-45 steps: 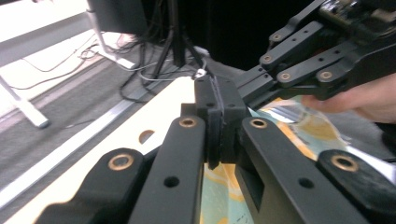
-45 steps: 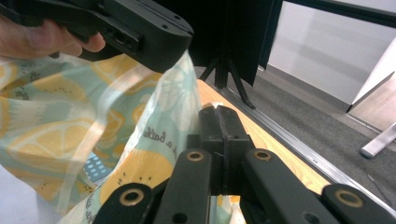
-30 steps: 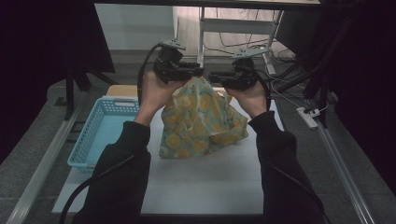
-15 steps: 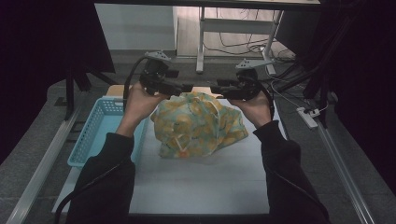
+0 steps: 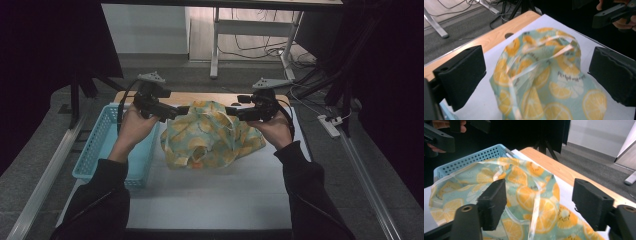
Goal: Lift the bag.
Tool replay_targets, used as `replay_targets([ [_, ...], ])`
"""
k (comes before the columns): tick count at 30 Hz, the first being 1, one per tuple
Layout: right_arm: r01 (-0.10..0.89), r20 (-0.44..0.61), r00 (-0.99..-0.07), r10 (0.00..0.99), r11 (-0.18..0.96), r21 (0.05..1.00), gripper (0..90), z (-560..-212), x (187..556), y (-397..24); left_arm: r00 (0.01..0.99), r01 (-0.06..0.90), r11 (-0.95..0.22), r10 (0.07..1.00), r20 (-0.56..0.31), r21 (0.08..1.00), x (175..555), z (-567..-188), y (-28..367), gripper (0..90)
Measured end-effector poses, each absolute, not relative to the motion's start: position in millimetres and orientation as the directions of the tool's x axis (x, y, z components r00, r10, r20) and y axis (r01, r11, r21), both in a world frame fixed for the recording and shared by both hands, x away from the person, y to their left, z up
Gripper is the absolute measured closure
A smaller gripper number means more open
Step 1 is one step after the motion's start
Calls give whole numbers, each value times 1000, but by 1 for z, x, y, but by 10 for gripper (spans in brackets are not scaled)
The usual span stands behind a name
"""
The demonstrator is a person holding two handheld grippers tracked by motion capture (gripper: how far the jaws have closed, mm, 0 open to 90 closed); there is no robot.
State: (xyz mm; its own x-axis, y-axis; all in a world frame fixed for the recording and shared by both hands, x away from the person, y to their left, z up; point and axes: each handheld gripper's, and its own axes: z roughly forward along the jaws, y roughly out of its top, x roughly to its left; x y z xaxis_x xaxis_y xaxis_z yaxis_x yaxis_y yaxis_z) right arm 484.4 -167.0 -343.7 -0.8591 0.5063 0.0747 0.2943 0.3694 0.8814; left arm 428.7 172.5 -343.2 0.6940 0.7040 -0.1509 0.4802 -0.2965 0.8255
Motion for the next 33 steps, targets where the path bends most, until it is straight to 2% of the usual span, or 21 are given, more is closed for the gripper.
replay_targets([
  [12, 315, 85, -858, 507, 388, 866, 198, -376, 469, -173, 663, 526, -295, 729, -168, 797, 402, -381, 195, 0],
  [19, 319, 72, -852, 519, 405, 857, 135, -389, 458, -178, 655, 528, -311, 741, -146, 790, 384, -398, 201, 0],
  [33, 323, 56, -851, 522, 437, 839, 37, -412, 437, -195, 661, 536, -292, 729, -178, 792, 348, -425, 209, 0],
])
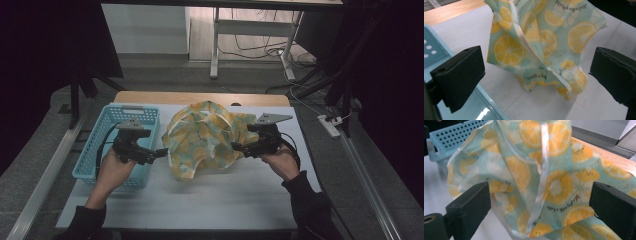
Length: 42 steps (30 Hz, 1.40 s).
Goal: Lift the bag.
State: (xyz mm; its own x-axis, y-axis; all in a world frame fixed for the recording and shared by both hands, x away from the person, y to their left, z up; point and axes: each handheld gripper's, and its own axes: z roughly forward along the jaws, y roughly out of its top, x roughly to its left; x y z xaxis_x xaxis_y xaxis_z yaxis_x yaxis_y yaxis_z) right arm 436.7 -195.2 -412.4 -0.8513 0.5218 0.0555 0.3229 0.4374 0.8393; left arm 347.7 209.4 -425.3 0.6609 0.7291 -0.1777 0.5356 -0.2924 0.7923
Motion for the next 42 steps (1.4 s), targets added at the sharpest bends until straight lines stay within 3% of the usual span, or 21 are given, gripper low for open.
replay_targets([
  [24, 372, 63, -824, 564, 453, 810, 0, -465, 376, -236, 597, 585, -216, 767, -234, 782, 274, -479, 236, 0],
  [34, 382, 48, -799, 600, 443, 811, 0, -477, 344, -265, 543, 555, -192, 821, -178, 809, 233, -490, 245, 0],
  [42, 407, 27, -758, 651, 441, 800, 0, -486, 325, -286, 507, 596, -188, 842, -184, 781, 208, -501, 254, 0],
])
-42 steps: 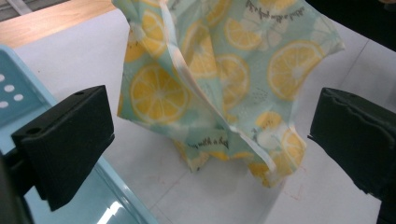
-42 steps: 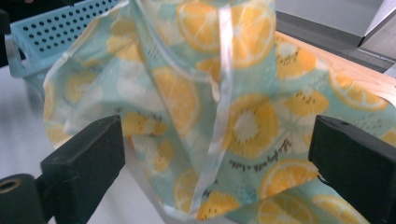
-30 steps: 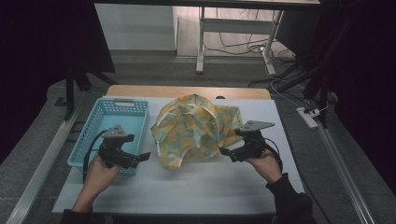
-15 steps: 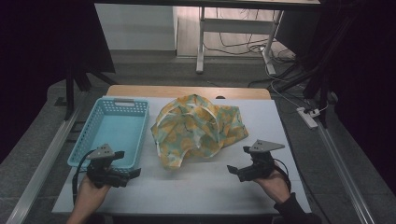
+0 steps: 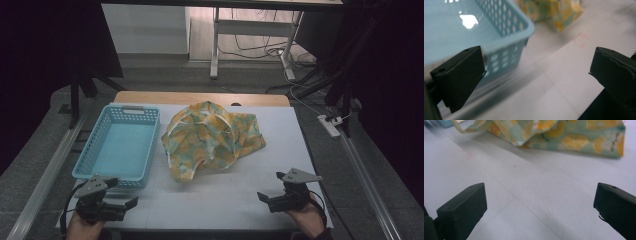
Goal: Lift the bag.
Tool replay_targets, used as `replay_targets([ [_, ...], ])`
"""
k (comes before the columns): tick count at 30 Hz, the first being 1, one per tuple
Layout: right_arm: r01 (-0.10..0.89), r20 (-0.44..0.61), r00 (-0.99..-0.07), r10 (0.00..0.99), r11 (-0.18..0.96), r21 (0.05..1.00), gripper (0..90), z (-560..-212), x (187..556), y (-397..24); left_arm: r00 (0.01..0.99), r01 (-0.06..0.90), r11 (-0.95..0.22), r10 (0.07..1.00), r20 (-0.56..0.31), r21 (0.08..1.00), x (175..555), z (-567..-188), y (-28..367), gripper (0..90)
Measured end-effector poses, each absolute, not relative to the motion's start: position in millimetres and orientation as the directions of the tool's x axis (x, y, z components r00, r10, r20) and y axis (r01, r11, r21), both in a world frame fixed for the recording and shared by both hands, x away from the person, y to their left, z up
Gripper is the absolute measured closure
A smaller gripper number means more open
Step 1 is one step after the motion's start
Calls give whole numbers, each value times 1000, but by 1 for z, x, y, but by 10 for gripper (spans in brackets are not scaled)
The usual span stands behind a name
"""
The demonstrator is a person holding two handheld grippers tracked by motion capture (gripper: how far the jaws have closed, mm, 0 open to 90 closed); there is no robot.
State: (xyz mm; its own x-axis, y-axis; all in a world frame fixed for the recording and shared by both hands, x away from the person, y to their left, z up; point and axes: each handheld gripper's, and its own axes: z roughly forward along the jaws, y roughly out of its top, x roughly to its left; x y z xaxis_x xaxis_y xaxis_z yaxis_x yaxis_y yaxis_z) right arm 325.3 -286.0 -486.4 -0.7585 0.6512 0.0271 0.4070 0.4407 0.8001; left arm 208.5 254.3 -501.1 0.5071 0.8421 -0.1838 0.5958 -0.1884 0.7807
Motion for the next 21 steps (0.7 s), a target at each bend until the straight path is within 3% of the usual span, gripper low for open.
replay_targets([
  [14, 513, 79, -696, 714, 417, 750, 0, -499, 298, -320, 440, 670, -211, 885, -152, 712, 194, -518, 263, 0],
  [21, 529, 81, -695, 715, 432, 730, 0, -501, 296, -322, 419, 695, -179, 888, -191, 696, 194, -519, 268, 0],
])
